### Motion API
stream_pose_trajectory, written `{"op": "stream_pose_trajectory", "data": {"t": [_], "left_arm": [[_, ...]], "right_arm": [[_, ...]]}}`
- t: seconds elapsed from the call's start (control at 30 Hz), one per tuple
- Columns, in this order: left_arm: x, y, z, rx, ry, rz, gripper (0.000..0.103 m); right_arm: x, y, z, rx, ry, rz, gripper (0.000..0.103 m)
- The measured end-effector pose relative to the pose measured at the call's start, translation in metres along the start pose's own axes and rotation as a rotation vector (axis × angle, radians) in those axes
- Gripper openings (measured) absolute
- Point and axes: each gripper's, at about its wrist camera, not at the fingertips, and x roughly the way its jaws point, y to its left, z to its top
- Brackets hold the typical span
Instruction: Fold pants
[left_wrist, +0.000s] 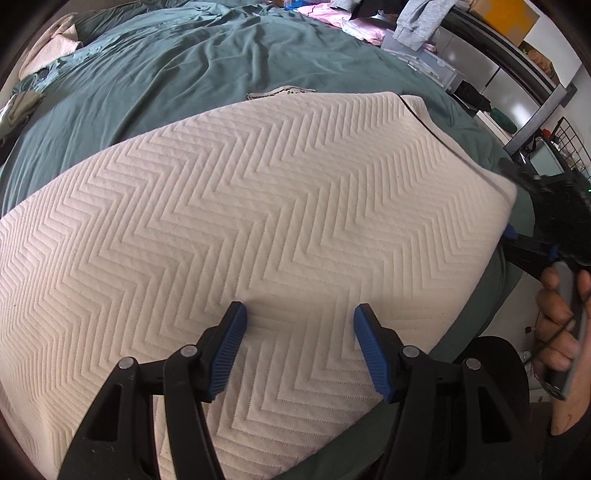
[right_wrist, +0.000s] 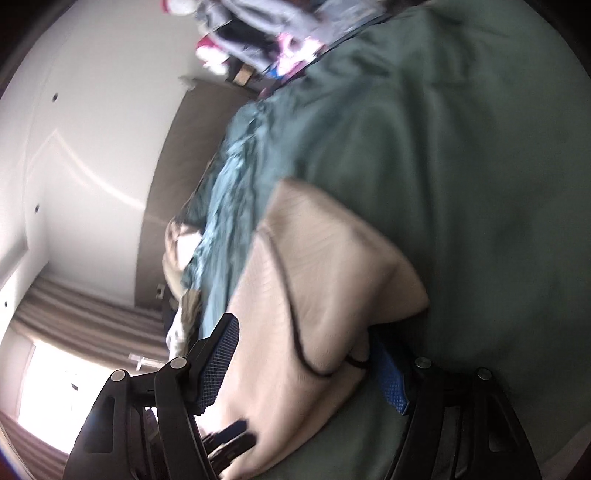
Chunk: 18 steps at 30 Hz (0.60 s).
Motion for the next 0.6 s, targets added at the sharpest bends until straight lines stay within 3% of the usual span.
{"op": "stream_pose_trajectory", "data": {"t": [0.1,0.2,0.33,0.6], "left_arm": [[-0.001,0.0,0.0,0.004,0.001,0.0,0.058],[-0.001,0.002,0.0,0.002,0.001,-0.01,0.058],[-0.002,0.005,0.0,-0.001,-0.001,-0.017,0.058],[-0.003,0.003,-0.003,0.001,-0.01,-0.014,0.059]], "right_arm": [[0.004,-0.004,-0.007,0.108,0.044,0.052,0.103],[0.018,-0.014,-0.018,0.189,0.118,0.015,0.103],[0.019,-0.022,-0.015,0.174,0.063,0.002,0.103],[0.027,-0.04,0.012,0.149,0.0,0.154,0.103]]}}
